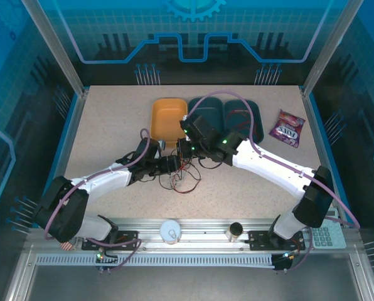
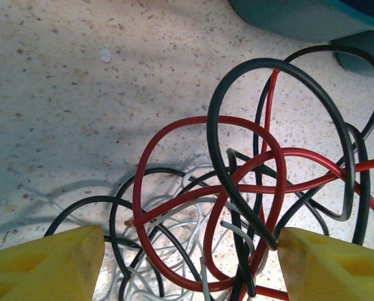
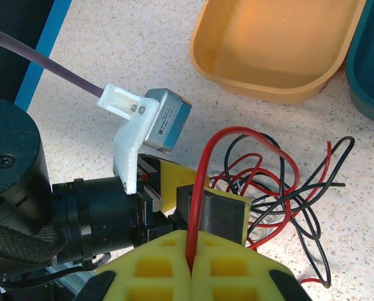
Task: Untangle the cables
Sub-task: Untie the cables at the center of the table, then place the cable in the container.
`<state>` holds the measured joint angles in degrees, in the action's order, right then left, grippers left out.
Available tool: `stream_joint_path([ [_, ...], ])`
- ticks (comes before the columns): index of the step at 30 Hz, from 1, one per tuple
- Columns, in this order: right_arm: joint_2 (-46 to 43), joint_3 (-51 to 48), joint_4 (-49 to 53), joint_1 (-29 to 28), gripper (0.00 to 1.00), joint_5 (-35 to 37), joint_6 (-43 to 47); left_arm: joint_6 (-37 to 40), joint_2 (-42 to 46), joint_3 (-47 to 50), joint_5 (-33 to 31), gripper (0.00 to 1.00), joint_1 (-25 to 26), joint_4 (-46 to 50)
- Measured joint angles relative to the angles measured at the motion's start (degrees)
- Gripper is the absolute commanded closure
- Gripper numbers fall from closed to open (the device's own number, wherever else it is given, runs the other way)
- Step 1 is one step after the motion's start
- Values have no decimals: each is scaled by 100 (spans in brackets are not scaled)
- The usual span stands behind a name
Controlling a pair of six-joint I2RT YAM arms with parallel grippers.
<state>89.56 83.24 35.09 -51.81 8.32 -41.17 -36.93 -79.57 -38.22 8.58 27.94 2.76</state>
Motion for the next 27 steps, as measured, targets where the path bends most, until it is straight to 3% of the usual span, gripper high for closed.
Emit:
stream_joint_path([
  [27, -979, 1054, 1215, 11, 100, 549, 424, 85, -184, -33, -433, 31, -2, 374],
])
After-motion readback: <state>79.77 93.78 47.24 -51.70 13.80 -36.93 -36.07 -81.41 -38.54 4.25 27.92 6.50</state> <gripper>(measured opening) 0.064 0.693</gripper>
